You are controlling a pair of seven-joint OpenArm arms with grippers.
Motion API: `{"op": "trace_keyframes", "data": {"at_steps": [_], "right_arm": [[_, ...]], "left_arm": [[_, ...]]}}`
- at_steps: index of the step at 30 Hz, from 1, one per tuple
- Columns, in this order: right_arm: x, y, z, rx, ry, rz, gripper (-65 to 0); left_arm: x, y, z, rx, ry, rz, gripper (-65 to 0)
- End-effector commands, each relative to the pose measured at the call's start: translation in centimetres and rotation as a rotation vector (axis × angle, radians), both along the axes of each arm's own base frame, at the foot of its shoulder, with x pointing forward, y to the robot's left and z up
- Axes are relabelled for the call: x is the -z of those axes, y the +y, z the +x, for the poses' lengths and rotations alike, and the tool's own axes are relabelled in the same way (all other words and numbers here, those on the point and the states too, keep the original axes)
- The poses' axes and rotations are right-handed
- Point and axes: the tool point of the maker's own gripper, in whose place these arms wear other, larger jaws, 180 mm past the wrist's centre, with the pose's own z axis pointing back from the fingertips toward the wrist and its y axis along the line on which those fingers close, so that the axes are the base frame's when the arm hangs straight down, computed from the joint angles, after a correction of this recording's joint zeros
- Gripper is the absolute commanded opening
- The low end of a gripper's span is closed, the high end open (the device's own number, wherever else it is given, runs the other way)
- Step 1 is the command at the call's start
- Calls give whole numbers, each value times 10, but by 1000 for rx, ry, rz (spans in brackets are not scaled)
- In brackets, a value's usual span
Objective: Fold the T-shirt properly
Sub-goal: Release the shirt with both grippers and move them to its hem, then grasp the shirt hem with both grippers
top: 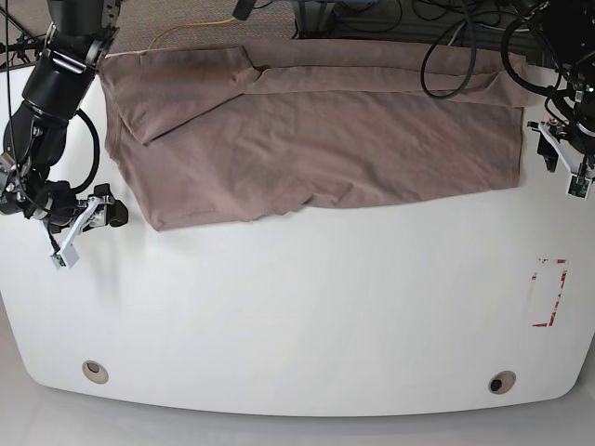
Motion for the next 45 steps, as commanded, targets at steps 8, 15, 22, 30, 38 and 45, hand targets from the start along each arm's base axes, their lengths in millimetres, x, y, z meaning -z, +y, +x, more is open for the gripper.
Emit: {"op": "trace_keyframes", "data": {"at_steps": [8,15,22,30,38,45], "right_arm": [[34,-2,31,16,43,-11,-205],[45,19,32,1,56,31,-205],[53,47,34,-23,59,81,-205],[59,68,35,-40,66,114,-233],[65,68,28,-39,81,122,-515],[66,68,27,-39,83,117,-650]], "left_arm": [[-7,6,4,-5,-23,11,-258],[-6,7,3,-7,-21,9,-258],[-7,7,4,-7,-26,7,-257],[12,15,17,-82,-48,-102,-256],[33,16,37,-132,-131,-253,-254],[63,3,53,-131,-78,-354,-254]]}}
